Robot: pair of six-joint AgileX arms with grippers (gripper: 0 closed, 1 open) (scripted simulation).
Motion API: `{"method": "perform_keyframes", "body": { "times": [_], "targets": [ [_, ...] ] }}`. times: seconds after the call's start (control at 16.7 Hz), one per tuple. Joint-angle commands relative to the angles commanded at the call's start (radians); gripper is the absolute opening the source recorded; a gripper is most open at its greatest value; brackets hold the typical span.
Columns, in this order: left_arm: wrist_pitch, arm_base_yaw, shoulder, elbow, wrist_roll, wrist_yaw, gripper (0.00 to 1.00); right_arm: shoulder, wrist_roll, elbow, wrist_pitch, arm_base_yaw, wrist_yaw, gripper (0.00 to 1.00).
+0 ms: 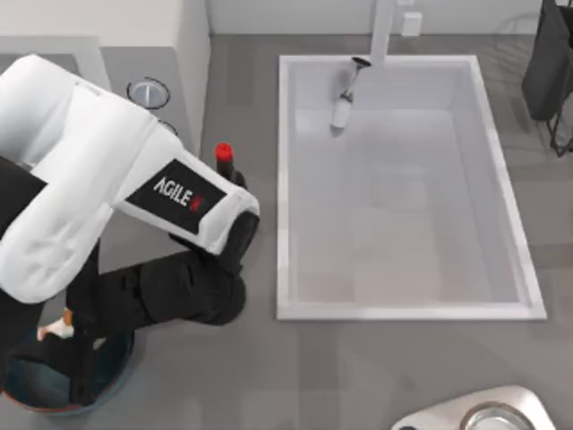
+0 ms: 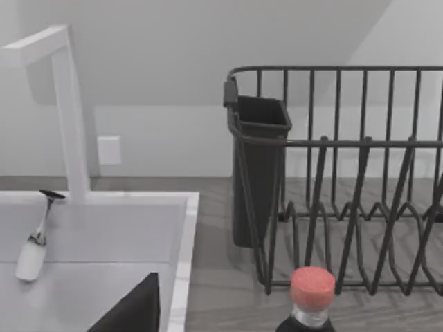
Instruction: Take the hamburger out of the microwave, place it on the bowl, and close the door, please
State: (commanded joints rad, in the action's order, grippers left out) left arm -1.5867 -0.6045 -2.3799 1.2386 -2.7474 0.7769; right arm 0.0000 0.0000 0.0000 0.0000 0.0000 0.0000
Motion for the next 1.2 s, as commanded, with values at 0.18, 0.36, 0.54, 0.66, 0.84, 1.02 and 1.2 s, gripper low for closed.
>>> {"method": "perform_keyframes", "body": {
  "times": [0.18, 0.36, 0.54, 0.66, 0.84, 1.02, 1.2],
  "targets": [
    [0.000, 0.000, 0.000, 0.000, 0.000, 0.000, 0.60, 0.000, 0.000, 0.000, 0.000, 0.000, 0.000, 1.00],
    [0.000, 0.000, 0.000, 0.000, 0.000, 0.000, 0.83, 0.000, 0.000, 0.000, 0.000, 0.000, 0.000, 1.00],
    [0.000, 0.000, 0.000, 0.000, 0.000, 0.000, 1.00, 0.000, 0.000, 0.000, 0.000, 0.000, 0.000, 1.00],
    [0.000, 0.000, 0.000, 0.000, 0.000, 0.000, 1.00, 0.000, 0.000, 0.000, 0.000, 0.000, 0.000, 1.00],
    [0.000, 0.000, 0.000, 0.000, 0.000, 0.000, 1.00, 0.000, 0.000, 0.000, 0.000, 0.000, 0.000, 1.00],
    [-0.015, -0.008, 0.058, 0.006, -0.084, 0.036, 1.00, 0.000, 0.000, 0.000, 0.000, 0.000, 0.000, 1.00],
    [0.014, 0.001, 0.086, -0.019, -0.056, 0.022, 1.00, 0.000, 0.000, 0.000, 0.000, 0.000, 0.000, 1.00]
  ]
}}
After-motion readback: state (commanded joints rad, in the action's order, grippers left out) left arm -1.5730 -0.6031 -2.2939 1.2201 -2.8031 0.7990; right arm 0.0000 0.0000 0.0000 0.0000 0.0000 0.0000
